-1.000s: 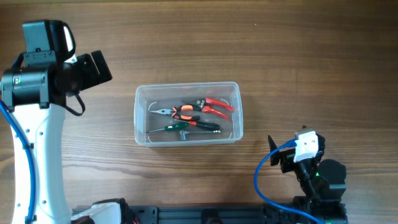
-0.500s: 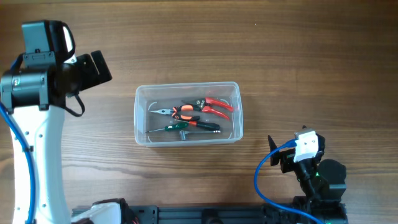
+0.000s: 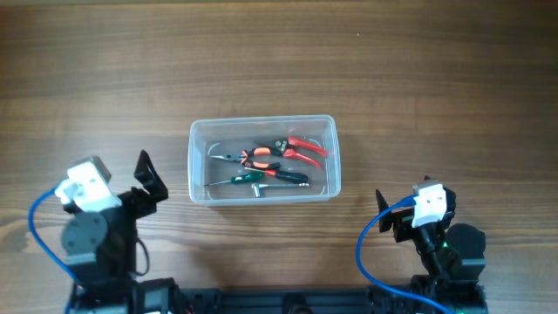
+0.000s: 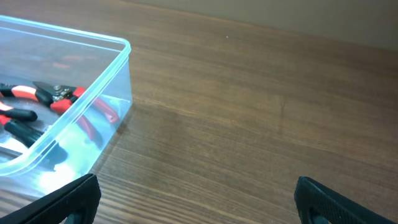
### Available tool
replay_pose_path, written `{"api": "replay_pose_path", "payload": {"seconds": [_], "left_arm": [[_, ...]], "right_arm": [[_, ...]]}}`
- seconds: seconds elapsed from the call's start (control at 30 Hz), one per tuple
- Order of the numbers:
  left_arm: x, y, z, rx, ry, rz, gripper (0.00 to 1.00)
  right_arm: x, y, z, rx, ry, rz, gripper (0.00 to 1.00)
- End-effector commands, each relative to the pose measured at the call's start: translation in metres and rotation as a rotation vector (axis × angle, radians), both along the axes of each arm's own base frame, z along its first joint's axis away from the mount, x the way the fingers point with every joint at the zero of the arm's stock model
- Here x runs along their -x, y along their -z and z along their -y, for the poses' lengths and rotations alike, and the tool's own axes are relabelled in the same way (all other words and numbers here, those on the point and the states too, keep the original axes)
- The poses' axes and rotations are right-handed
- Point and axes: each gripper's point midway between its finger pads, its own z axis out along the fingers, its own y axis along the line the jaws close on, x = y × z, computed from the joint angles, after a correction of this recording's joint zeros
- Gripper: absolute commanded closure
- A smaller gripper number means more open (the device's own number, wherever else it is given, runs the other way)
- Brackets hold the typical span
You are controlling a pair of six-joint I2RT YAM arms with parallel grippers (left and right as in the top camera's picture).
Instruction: Pack container
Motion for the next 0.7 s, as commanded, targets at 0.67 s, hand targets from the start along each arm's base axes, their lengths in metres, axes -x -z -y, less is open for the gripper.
{"api": "replay_pose_path", "payload": {"seconds": [0.67], "left_arm": [[0.011, 0.116, 0.012, 0.073, 0.018, -0.035, 0.0]], "right_arm": [[0.0, -0.002, -0.002, -0.003, -0.011, 0.01, 0.0]]}}
